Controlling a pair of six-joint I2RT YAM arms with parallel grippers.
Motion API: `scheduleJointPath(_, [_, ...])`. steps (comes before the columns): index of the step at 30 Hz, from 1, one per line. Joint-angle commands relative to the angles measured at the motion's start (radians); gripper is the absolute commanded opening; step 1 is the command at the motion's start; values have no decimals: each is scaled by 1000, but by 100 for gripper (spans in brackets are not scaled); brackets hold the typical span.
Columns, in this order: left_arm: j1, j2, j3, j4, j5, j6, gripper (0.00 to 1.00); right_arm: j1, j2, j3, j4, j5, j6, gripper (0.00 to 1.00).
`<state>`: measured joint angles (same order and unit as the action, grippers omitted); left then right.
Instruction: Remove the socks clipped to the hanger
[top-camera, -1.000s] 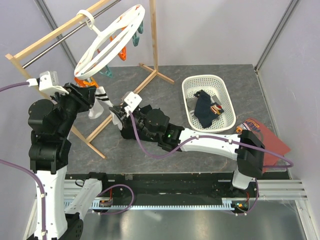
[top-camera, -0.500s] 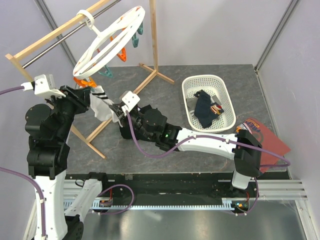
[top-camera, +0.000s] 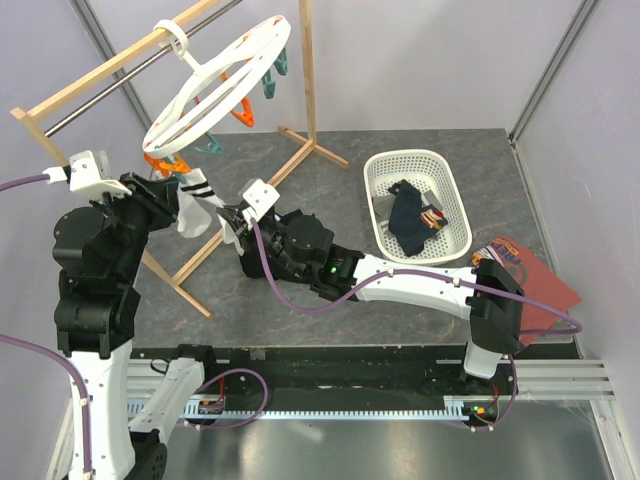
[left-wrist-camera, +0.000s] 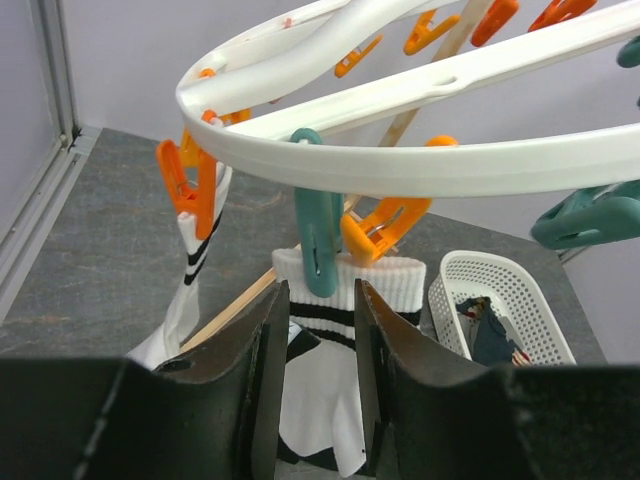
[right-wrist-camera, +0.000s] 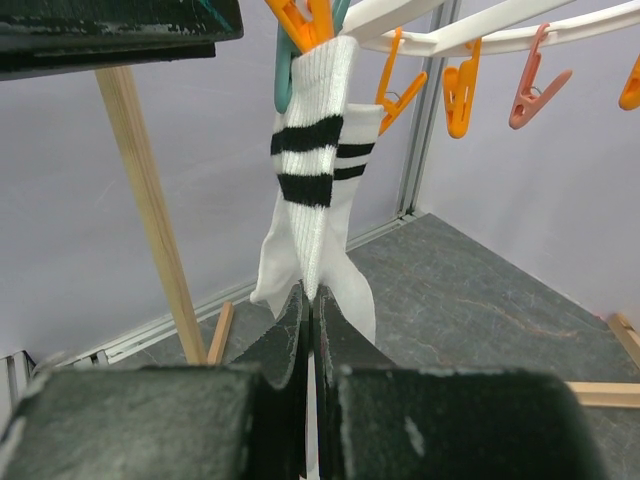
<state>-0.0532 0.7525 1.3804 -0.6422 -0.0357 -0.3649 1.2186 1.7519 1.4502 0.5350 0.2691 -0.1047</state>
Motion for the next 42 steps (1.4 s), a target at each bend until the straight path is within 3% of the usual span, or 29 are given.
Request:
scheduleJointPath(1, [-2,2,-9,-11,-64,37,39,7,0,42,5,9,10,0])
scheduleJointPath(13, [-2,18,-41,162,11,0,39,10,-5,36,2,2,0,0])
scheduleJointPath(30, [-2,96,-3,174,72,29,39,90,29,85,-17,130,-216,0])
scheduleJointPath(42, [-39,128,54,118,-29,126,43,102,63,111,-27,140,-234,0])
